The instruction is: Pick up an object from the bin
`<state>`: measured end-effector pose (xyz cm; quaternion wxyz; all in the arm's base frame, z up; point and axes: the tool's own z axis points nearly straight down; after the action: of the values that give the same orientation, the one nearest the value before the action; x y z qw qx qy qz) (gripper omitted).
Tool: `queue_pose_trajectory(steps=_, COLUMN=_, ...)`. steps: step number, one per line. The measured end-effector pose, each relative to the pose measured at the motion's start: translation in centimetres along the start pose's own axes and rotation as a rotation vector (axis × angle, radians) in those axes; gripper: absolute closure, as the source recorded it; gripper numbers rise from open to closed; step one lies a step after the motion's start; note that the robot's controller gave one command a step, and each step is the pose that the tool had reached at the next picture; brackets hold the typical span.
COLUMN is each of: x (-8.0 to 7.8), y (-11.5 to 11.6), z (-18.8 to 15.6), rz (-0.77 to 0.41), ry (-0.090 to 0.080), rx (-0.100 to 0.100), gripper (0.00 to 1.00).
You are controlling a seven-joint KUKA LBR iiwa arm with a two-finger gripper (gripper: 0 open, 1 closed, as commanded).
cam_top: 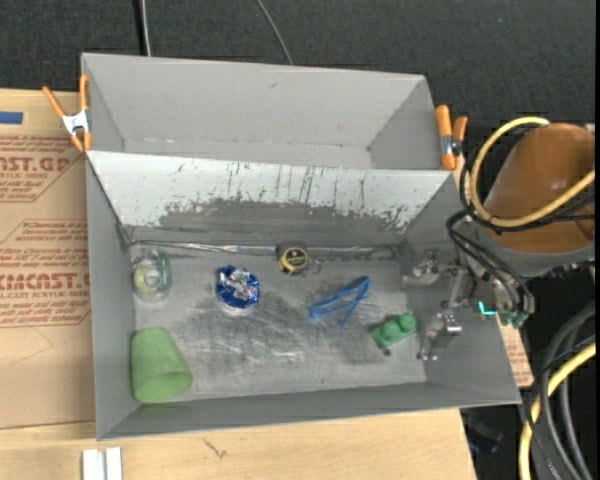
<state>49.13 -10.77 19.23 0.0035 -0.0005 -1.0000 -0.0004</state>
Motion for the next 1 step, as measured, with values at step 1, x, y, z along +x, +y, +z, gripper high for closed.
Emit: queue_pose_trajectory(steps=1, x=0.20, y=-2.74, z=4.47, rz=-0.118, ry=-0.004, rx=0.001, gripper=0.00)
